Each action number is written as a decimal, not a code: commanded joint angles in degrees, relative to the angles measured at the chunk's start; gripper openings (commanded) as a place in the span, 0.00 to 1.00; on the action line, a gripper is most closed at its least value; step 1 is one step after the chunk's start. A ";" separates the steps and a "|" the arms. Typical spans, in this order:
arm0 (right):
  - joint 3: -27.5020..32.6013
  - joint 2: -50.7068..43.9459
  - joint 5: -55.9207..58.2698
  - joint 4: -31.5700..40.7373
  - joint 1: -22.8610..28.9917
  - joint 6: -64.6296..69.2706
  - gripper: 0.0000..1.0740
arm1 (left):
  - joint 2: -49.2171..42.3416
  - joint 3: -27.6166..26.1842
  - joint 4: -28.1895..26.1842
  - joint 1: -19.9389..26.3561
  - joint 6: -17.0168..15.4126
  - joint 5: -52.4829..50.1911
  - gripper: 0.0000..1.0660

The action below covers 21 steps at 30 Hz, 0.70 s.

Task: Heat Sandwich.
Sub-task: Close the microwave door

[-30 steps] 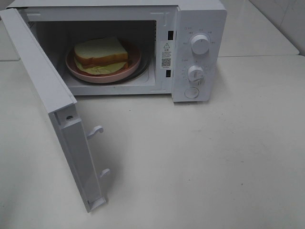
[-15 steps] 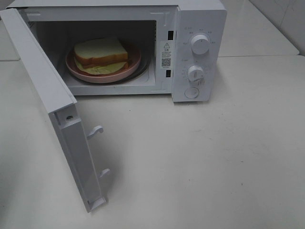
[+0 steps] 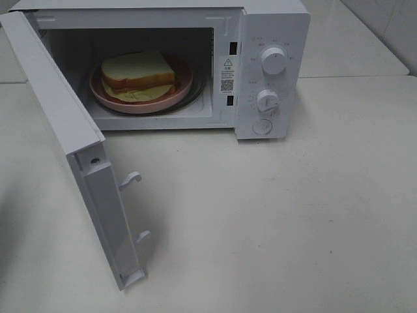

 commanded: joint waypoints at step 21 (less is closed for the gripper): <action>0.23 -1.55 -0.69 0.11 -0.29 -0.40 0.71 | 24.52 -2.46 8.08 -9.91 -0.80 -24.41 0.00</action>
